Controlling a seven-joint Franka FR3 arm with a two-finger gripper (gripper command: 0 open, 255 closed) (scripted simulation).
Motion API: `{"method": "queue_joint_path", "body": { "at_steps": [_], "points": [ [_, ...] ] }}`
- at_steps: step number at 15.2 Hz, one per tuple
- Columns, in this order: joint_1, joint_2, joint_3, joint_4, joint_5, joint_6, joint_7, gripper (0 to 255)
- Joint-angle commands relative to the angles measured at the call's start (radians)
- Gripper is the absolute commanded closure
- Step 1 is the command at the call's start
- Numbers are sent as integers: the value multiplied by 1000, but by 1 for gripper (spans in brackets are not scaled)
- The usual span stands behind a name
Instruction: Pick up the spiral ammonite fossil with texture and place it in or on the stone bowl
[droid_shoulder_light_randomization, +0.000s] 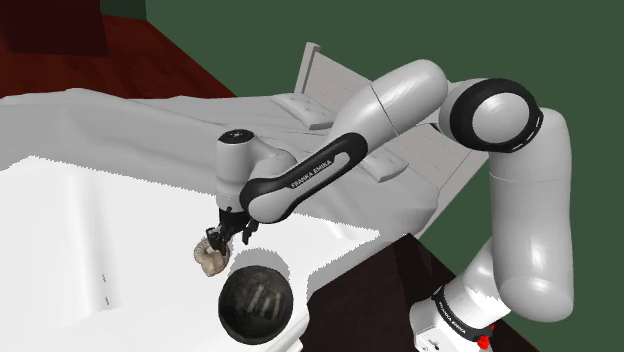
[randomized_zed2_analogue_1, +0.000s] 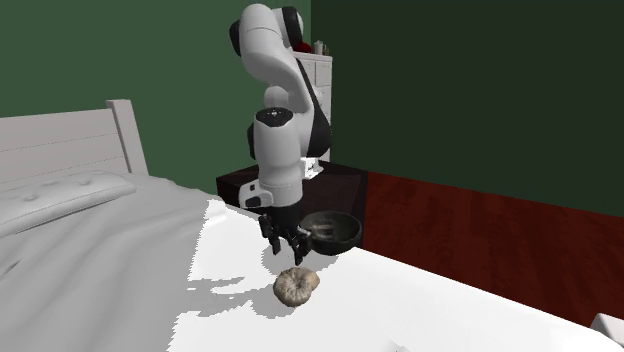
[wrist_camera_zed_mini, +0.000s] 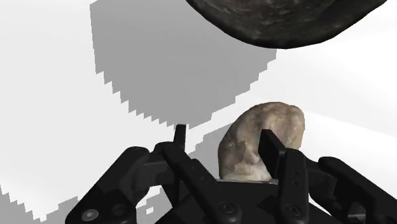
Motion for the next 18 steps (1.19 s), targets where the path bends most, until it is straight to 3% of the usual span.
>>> {"method": "queue_joint_path", "body": {
  "at_steps": [1,4,12,18],
  "points": [
    [50,-32,-27,-71,-18,126,153,0],
    [198,-58,-129,-140,-90,309,456,0],
    [229,39,-170,-96,-122,364,479,0],
    [230,39,-170,-96,-122,364,479,0]
  ]
}}
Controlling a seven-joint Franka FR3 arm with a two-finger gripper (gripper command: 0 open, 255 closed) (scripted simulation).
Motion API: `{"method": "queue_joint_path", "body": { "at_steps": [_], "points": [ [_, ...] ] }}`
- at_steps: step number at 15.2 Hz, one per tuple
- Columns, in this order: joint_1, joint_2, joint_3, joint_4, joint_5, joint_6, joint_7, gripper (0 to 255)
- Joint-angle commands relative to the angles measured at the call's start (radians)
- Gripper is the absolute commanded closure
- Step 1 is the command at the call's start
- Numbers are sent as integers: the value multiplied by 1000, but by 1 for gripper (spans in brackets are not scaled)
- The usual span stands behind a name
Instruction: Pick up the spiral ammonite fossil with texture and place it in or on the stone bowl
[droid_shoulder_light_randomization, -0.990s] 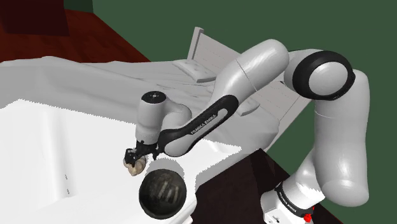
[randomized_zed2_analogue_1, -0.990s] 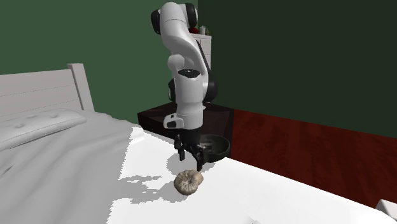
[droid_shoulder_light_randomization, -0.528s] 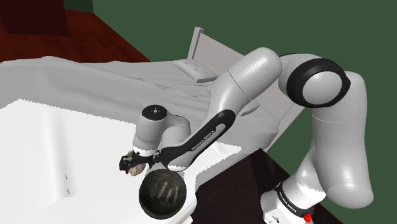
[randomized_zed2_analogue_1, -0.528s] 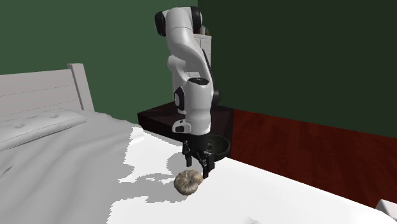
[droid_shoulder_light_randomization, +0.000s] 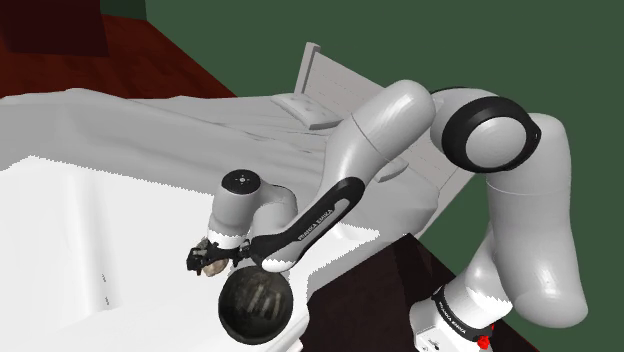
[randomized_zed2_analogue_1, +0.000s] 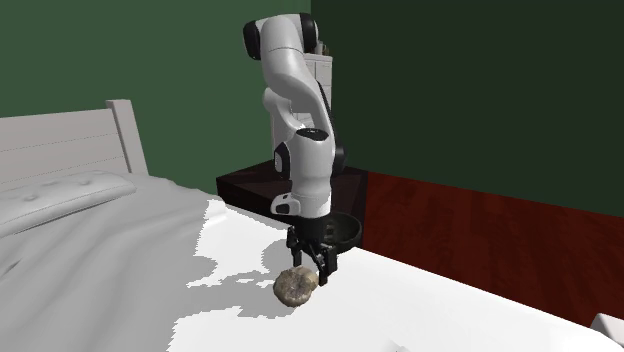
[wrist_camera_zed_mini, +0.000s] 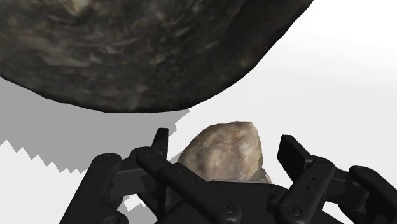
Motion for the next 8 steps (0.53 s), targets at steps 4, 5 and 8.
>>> {"method": "queue_joint_path", "body": {
  "at_steps": [4,5,8],
  "points": [
    [0,0,0,0,0,0,0,255],
    [0,0,0,0,0,0,0,255],
    [0,0,0,0,0,0,0,255]
  ]
}}
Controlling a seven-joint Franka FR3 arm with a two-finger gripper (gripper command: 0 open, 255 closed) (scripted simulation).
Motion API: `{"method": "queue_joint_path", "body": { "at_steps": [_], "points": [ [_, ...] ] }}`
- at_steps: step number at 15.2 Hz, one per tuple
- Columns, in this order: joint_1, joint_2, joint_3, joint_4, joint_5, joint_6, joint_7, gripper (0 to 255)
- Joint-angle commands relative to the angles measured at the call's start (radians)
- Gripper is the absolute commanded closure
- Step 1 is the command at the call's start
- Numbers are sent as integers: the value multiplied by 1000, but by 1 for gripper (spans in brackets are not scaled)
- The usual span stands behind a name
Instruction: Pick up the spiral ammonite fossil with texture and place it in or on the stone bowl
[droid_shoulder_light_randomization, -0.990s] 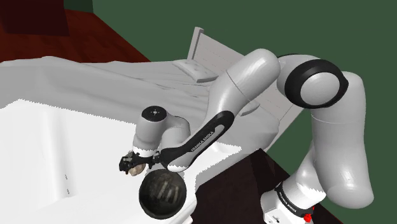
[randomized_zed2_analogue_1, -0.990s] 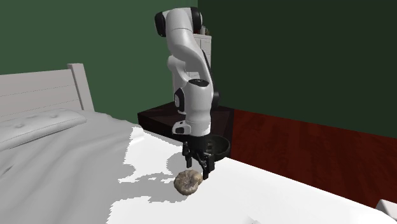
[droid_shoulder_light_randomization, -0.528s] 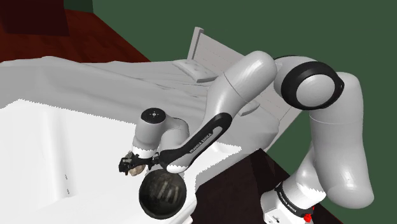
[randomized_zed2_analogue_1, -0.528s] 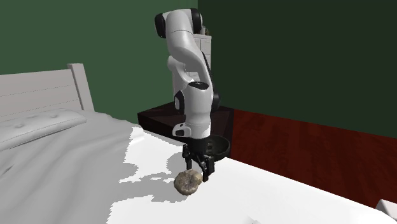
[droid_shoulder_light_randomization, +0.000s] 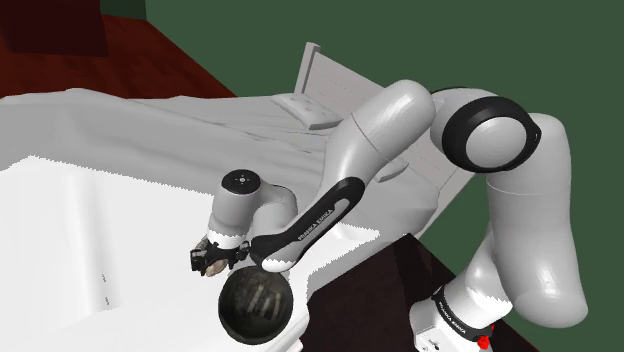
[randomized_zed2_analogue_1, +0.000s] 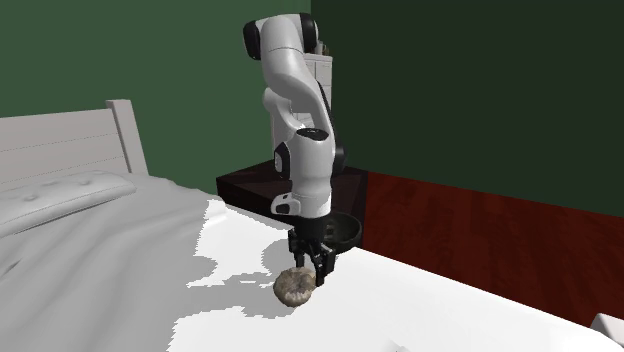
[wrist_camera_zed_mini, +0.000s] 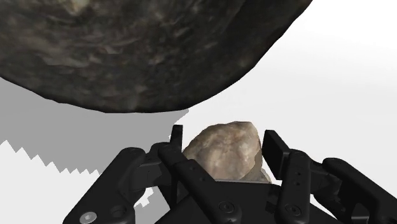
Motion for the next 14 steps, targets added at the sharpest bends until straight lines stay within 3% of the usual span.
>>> {"method": "queue_joint_path", "body": {
  "at_steps": [1,14],
  "points": [
    [0,0,0,0,0,0,0,255],
    [-44,-127,58,-37,54,-93,-43,255]
  ]
}}
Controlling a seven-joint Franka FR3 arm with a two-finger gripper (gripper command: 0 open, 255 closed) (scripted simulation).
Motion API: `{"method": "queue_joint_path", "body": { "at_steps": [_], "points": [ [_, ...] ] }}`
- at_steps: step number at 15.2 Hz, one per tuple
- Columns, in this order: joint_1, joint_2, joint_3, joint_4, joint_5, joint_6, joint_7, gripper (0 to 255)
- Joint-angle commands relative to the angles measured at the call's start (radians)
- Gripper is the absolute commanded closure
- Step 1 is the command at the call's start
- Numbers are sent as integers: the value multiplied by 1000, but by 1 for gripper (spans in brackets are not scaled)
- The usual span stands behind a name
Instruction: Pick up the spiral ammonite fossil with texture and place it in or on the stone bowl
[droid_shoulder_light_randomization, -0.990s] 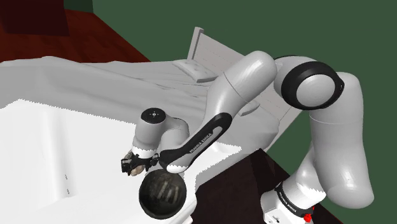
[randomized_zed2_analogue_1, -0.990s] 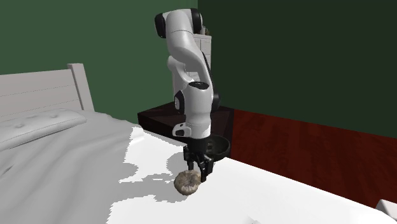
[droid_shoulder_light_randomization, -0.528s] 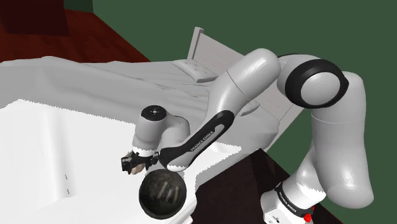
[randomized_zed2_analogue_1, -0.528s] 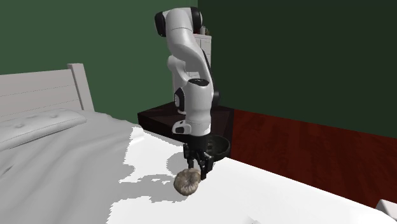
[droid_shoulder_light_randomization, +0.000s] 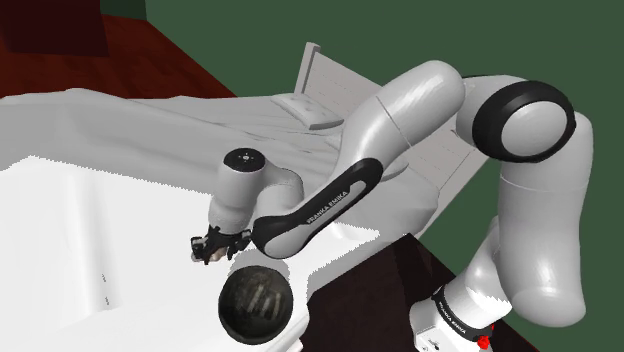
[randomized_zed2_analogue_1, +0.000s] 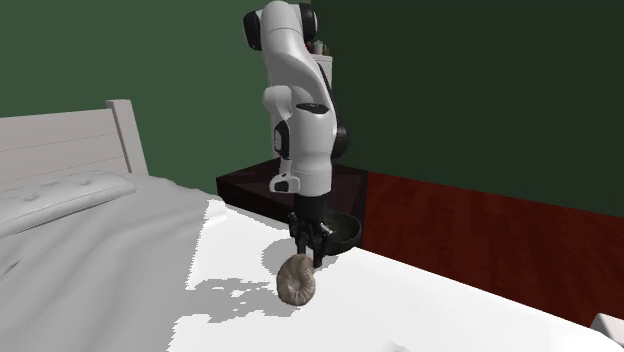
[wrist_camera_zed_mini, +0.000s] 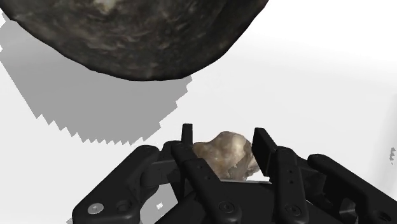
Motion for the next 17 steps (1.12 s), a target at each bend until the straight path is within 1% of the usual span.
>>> {"method": "queue_joint_path", "body": {
  "at_steps": [1,17],
  "points": [
    [-8,-24,11,-4,12,-20,-9,255],
    [-59,-188,81,-8,109,-174,-81,255]
  ]
}}
